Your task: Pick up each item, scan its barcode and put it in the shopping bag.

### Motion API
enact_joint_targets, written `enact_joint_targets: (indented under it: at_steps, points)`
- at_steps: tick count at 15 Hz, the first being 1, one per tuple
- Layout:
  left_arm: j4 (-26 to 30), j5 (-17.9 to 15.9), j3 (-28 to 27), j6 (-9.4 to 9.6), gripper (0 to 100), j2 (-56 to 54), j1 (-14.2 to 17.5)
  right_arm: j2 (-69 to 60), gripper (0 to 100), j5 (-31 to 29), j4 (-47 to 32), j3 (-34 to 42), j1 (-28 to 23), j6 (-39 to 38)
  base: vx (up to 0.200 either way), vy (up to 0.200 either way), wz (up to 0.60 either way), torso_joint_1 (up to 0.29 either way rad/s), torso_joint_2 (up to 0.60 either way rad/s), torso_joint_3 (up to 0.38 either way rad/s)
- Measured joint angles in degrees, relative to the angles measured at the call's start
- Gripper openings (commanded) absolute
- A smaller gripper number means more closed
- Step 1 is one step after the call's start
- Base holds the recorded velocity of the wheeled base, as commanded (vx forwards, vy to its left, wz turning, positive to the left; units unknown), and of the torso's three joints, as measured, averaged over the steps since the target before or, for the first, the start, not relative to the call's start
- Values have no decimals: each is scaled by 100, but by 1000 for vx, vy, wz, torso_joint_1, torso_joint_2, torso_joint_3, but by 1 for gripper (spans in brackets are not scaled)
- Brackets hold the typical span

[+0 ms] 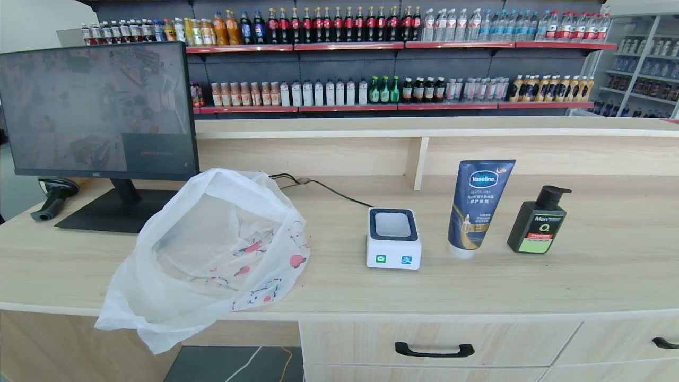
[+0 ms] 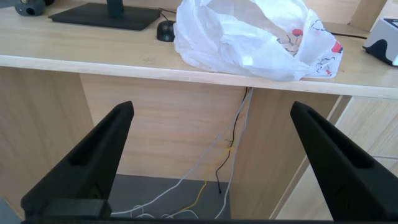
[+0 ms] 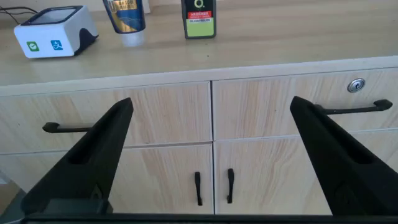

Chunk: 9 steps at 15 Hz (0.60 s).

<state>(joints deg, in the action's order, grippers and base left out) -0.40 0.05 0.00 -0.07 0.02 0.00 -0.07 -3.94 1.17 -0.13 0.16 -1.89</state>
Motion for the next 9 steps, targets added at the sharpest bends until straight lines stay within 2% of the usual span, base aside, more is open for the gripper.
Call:
enact_joint_targets:
  at_steps: [5, 7, 9]
  points:
    - [-2, 2, 0, 0, 100, 0, 0, 432, 100, 77, 16, -934, 210, -2, 0, 0, 0, 0, 0, 0]
    - [-2, 2, 0, 0, 100, 0, 0, 1015, 100, 82, 692, -1187, 356, 9, 0, 0, 0, 0, 0, 0]
    - [-2, 2, 0, 0, 100, 0, 0, 1785, 100, 85, 2097, -1221, 424, 33, 0, 0, 0, 0, 0, 0]
